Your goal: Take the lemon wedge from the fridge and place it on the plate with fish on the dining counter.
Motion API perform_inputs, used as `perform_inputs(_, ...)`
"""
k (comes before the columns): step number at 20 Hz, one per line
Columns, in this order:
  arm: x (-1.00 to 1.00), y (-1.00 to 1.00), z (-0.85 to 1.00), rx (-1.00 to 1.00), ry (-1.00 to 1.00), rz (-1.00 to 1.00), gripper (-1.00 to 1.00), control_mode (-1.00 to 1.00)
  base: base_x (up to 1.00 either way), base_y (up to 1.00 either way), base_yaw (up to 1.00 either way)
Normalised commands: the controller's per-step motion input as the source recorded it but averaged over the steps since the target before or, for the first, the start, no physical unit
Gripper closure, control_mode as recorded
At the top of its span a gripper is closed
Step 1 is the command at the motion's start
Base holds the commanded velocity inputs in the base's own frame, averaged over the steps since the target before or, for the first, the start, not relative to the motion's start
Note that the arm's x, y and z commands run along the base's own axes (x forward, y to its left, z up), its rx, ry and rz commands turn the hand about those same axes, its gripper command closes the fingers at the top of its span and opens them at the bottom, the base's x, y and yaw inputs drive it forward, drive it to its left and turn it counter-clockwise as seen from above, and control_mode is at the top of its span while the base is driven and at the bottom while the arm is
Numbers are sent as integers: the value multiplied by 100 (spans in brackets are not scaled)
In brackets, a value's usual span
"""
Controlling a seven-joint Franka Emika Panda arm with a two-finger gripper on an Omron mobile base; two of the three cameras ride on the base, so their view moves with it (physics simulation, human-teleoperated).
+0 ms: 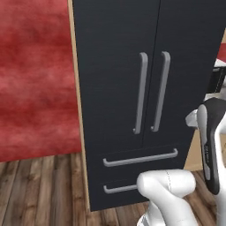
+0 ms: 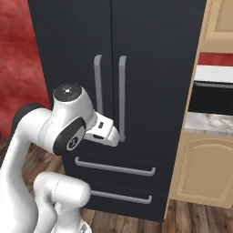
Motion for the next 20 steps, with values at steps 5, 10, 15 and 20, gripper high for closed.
perform_inputs(5, 0, 0, 0, 0, 0, 0, -100, 100, 0, -9, 0)
perform_inputs(10, 0, 0, 0, 0, 0, 0, -100, 100, 0, 0, 0)
perform_inputs(15, 0, 0, 0, 0, 0, 0, -100, -100, 0, 0, 0)
perform_inputs(20, 0, 1, 0, -2, -1, 0, -100, -100, 0, 0, 0)
